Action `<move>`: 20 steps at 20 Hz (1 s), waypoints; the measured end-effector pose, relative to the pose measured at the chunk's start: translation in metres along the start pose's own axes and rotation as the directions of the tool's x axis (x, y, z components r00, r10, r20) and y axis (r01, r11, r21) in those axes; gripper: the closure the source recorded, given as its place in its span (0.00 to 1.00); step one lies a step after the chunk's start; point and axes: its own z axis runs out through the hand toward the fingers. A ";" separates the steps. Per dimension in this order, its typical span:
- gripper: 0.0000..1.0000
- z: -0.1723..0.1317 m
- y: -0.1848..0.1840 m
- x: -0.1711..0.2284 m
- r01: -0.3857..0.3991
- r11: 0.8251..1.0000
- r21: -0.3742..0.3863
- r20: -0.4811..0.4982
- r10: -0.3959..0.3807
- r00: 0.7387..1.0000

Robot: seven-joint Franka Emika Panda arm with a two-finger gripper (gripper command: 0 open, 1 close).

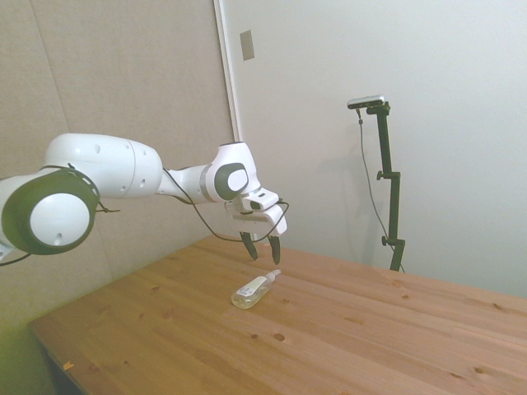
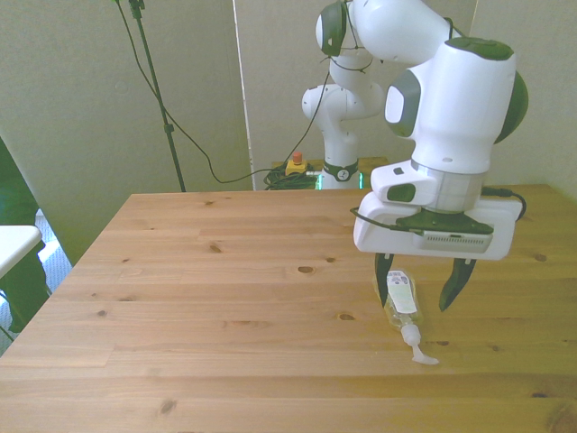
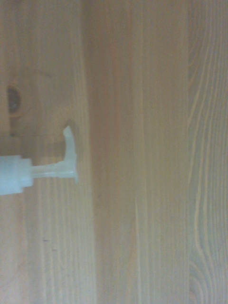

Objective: Stand the sanitizer

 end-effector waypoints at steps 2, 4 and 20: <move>0.00 0.012 -0.009 0.004 0.001 1.000 -0.009 0.003 -0.001 1.000; 0.00 0.025 -0.015 0.007 0.001 1.000 -0.020 0.007 -0.001 1.000; 1.00 0.065 -0.019 0.020 -0.024 0.999 -0.040 0.032 0.026 0.999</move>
